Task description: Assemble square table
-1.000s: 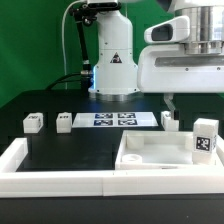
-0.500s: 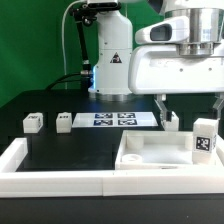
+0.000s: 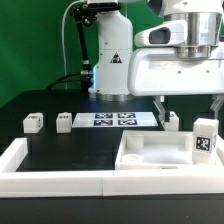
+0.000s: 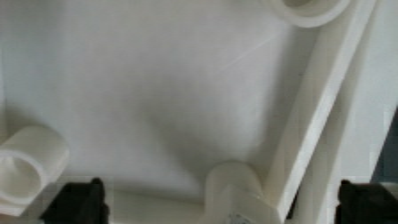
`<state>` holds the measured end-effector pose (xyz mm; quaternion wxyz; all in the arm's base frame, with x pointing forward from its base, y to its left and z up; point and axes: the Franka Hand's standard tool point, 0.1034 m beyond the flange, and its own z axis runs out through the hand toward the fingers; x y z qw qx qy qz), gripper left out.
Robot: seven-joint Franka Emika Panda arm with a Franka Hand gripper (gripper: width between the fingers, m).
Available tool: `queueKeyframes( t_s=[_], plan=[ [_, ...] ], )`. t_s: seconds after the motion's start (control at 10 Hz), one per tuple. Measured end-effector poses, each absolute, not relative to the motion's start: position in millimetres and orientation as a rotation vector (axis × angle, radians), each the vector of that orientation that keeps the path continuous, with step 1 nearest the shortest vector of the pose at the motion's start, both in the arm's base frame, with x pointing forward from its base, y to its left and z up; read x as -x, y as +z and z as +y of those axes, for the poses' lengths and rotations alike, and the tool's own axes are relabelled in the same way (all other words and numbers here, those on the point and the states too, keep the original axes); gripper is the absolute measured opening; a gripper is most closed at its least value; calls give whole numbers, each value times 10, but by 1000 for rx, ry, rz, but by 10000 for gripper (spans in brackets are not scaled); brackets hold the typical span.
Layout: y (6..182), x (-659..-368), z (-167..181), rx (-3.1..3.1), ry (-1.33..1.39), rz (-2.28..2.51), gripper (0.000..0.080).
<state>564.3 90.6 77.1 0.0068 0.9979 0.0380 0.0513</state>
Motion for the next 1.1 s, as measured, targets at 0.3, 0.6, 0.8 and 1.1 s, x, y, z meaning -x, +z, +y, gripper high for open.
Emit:
queueKeyframes(
  t_s=[0.3,0.6,0.8,1.1],
  plan=[
    [776,-5242,913,-3132,132,140,649],
    [763,-4808,888,-3143,96,142,649],
    [737,-4724,880,-3143,81,144,649],
    [647,-4487,975,-3144,68,129,649]
  ],
)
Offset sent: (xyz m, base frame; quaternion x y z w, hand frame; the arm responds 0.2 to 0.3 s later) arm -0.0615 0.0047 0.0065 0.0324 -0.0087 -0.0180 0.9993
